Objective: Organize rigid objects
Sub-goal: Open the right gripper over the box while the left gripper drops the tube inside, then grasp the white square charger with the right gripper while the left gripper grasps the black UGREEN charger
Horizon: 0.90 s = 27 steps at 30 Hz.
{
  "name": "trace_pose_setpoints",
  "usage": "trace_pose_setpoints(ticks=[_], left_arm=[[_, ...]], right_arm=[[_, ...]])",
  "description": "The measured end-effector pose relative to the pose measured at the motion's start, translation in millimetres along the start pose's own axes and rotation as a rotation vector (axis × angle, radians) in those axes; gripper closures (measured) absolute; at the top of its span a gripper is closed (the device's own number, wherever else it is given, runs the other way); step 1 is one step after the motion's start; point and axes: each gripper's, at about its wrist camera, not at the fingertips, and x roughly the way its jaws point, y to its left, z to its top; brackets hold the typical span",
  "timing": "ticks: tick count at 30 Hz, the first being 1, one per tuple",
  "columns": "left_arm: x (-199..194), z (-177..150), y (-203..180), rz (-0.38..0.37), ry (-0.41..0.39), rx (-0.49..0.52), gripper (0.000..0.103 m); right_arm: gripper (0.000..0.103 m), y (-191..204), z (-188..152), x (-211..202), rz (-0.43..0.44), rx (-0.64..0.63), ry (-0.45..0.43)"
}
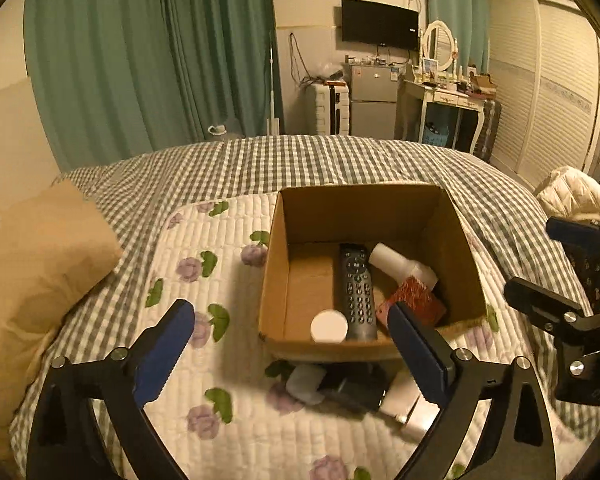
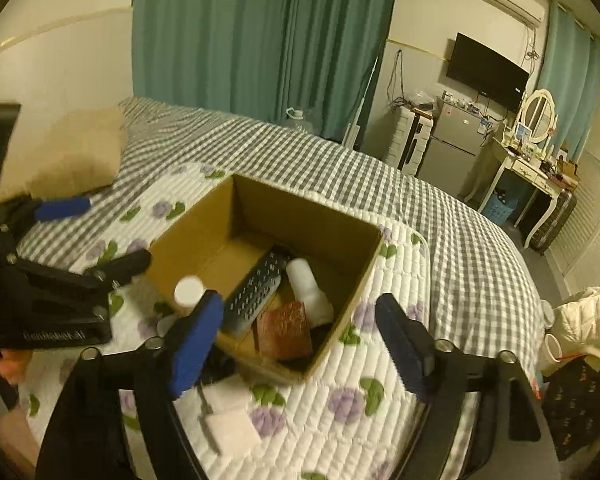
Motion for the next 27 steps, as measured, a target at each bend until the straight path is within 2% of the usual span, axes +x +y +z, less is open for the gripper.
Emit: trace_pose_setpoints(ticks=[3, 6, 9, 14, 20, 26, 27], left_arm=[[-10.0, -10.0, 4.4, -0.016, -0.008, 0.011, 0.000], [-15.9, -22.4, 9.8, -0.010, -0.033, 0.018, 0.000], [-13.0, -33.2, 12.8, -0.018, -0.016, 0.007, 0.000], [4.3, -54.5, 10.3, -0.041, 0.027, -0.005, 0.000], [44.4, -82.9, 6.6, -0.054, 0.117, -0.026, 0.000], [74.0, -102.0, -8.5, -0.040, 0.174, 0.013, 0.000], [77.1, -103.7, -10.2, -0.040, 0.178, 0.021, 0.000]], right_arm=[[0.011, 6.5, -10.6, -14.1, -0.014, -0.022, 0.013], [0.007, 12.9, -26.0, -26.0, -0.029, -0.025, 0.003], [0.007, 21.4, -43.9, -21.5, -0.011, -0.045, 0.042], [0.007, 31.7, -67.8, 11.9, 0.031, -0.052, 0.125], [0.007, 45.6, -103.5, 63.0, 0.111, -0.095, 0.220], [0.008, 46.4, -128.6, 103.0, 0.199, -0.087, 0.323], [0.011, 46.3, -130.2, 109.4, 0.215, -0.082, 0.340]])
